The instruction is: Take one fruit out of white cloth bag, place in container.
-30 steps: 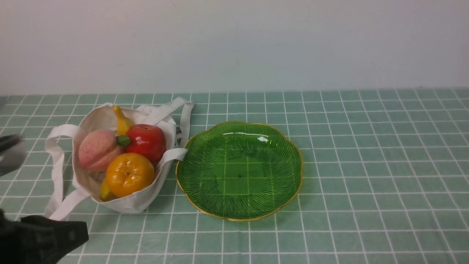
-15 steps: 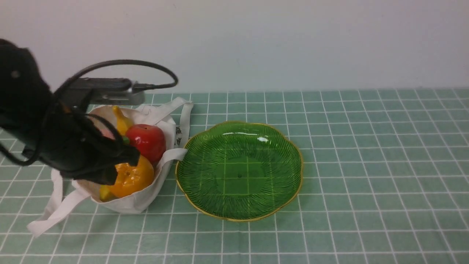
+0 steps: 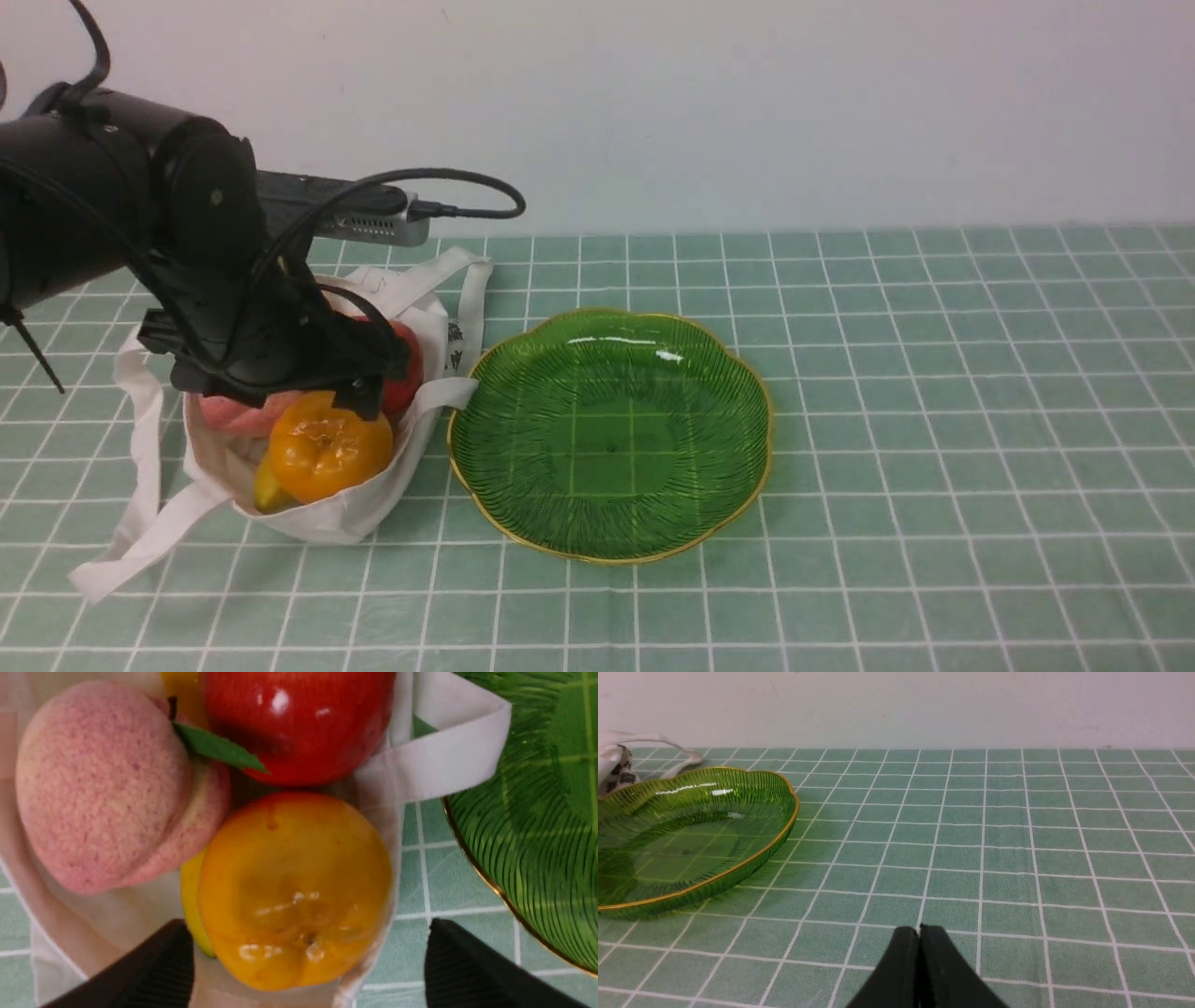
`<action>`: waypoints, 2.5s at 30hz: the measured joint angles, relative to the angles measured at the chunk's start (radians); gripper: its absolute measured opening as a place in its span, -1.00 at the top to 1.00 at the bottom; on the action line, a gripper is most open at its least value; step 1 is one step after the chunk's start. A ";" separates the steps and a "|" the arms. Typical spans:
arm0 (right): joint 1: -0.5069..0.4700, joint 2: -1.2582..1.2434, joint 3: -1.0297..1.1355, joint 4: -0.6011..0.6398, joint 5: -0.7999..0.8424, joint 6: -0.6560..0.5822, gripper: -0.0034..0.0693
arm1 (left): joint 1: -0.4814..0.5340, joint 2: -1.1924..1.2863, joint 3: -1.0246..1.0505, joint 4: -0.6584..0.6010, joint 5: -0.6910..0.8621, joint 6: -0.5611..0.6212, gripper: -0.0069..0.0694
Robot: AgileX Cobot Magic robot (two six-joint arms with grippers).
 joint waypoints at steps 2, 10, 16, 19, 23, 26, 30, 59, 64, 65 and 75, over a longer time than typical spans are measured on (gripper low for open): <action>0.000 0.000 0.000 0.000 0.000 0.000 0.95 | 0.000 0.018 0.000 0.000 -0.014 -0.004 -0.96; 0.000 0.000 0.000 0.000 0.000 0.000 0.95 | 0.000 0.096 -0.001 0.014 -0.049 -0.007 -0.97; 0.000 0.000 0.000 0.000 0.000 0.000 0.95 | 0.000 0.123 -0.002 0.038 -0.062 -0.028 -0.68; 0.000 0.000 0.000 0.000 0.000 0.000 0.95 | 0.000 0.123 -0.003 0.040 -0.056 -0.041 -0.67; 0.000 0.000 0.000 0.000 0.000 0.000 0.95 | 0.000 0.100 -0.004 0.041 -0.015 -0.043 -0.67; 0.000 0.000 0.000 0.000 0.000 0.000 0.95 | 0.000 0.054 -0.027 0.041 0.016 -0.038 -0.67; 0.000 0.000 0.000 0.000 0.000 0.000 0.95 | 0.000 -0.039 -0.104 0.038 0.054 -0.029 -0.67; 0.000 0.000 0.000 0.000 0.000 0.000 0.95 | -0.164 0.245 -0.191 -0.340 -0.209 0.073 -0.65; 0.000 0.000 0.000 0.000 0.000 0.000 0.95 | -0.164 0.246 -0.191 -0.348 -0.219 0.075 -0.82; 0.000 0.000 0.000 0.000 0.000 0.000 0.95 | -0.164 0.246 -0.192 -0.352 -0.219 0.075 -0.86; 0.000 0.000 0.000 0.000 0.000 0.000 0.95 | -0.162 0.241 -0.222 -0.369 -0.155 0.078 -0.89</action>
